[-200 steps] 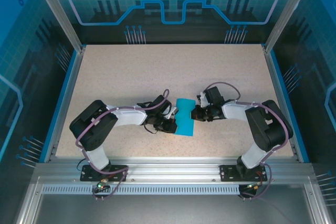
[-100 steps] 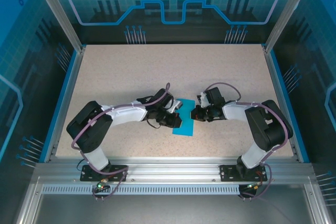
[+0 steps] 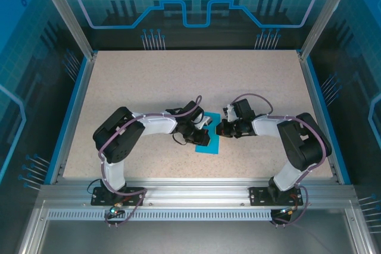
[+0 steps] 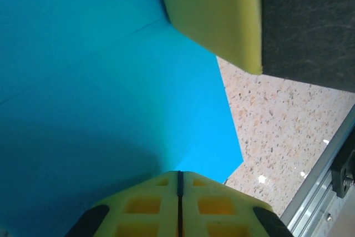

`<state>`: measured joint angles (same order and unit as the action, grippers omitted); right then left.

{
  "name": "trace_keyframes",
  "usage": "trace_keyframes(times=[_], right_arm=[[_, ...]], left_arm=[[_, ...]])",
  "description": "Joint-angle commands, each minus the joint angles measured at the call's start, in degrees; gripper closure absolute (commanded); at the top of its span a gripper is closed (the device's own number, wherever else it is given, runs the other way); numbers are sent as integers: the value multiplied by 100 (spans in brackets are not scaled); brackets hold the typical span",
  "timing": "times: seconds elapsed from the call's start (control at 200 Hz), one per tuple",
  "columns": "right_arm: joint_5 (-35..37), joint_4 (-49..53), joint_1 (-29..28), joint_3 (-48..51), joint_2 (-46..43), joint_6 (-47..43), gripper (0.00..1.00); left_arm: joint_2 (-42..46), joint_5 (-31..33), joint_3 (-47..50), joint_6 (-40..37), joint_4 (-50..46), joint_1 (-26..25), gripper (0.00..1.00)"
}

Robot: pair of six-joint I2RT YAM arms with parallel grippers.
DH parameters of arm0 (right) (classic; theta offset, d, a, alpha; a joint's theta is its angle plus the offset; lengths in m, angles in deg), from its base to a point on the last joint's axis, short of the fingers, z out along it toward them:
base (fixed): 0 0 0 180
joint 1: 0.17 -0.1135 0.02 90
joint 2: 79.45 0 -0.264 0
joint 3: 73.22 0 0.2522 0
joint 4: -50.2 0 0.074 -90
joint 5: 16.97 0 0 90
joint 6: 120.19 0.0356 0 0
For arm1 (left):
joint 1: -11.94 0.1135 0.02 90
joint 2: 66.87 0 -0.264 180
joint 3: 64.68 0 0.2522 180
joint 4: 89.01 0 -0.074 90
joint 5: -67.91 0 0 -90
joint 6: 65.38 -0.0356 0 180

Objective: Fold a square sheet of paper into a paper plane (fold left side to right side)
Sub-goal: Fold the triangle a second time at the center of the table.

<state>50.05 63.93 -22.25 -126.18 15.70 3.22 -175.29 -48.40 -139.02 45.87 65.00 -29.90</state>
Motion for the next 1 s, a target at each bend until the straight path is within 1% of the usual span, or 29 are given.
trace_keyframes(times=[0.0, 0.375, 0.88, 0.995], right_arm=[[216, 323, 11, 135, 209, -10, 100], [268, 497, 11, 66, 229, -71, 100], [260, 574, 11, -57, 345, -149, 100], [212, 559, 11, -104, 286, -142, 100]], left_arm=[[-33, 126, -1, -104, -139, -34, 91], [140, 244, 536, 60, -133, 45, 91], [950, 341, 1547, 333, 1, 98, 90], [1122, 363, 1704, 355, 10, 204, 90]])
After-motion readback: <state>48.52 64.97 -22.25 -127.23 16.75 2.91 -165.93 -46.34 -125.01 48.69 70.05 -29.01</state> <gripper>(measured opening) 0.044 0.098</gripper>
